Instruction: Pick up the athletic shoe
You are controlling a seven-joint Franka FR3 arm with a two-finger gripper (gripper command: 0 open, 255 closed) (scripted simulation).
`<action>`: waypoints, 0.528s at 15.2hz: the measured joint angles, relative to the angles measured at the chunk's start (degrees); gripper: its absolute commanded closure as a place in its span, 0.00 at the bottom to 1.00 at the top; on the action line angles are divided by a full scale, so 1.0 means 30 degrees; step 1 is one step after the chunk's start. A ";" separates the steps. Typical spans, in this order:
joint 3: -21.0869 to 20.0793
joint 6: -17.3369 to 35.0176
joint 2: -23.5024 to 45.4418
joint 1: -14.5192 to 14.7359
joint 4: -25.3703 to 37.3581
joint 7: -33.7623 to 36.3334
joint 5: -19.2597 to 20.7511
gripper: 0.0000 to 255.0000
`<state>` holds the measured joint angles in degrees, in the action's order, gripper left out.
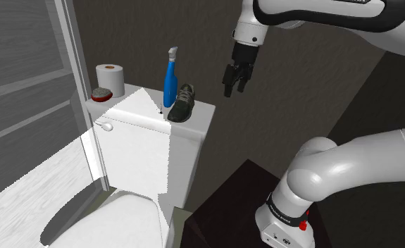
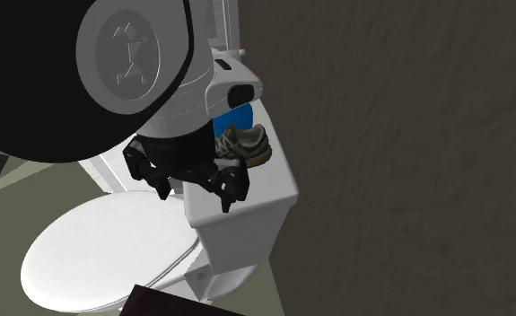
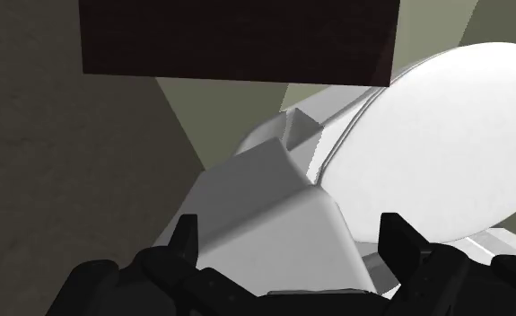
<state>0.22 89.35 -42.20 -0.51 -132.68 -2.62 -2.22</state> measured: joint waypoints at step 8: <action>-0.2117 0.2520 0.3592 -0.1294 0.1525 0.6535 -0.1459 0.00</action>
<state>-6.13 96.91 -31.42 -4.39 -128.10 16.98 -6.60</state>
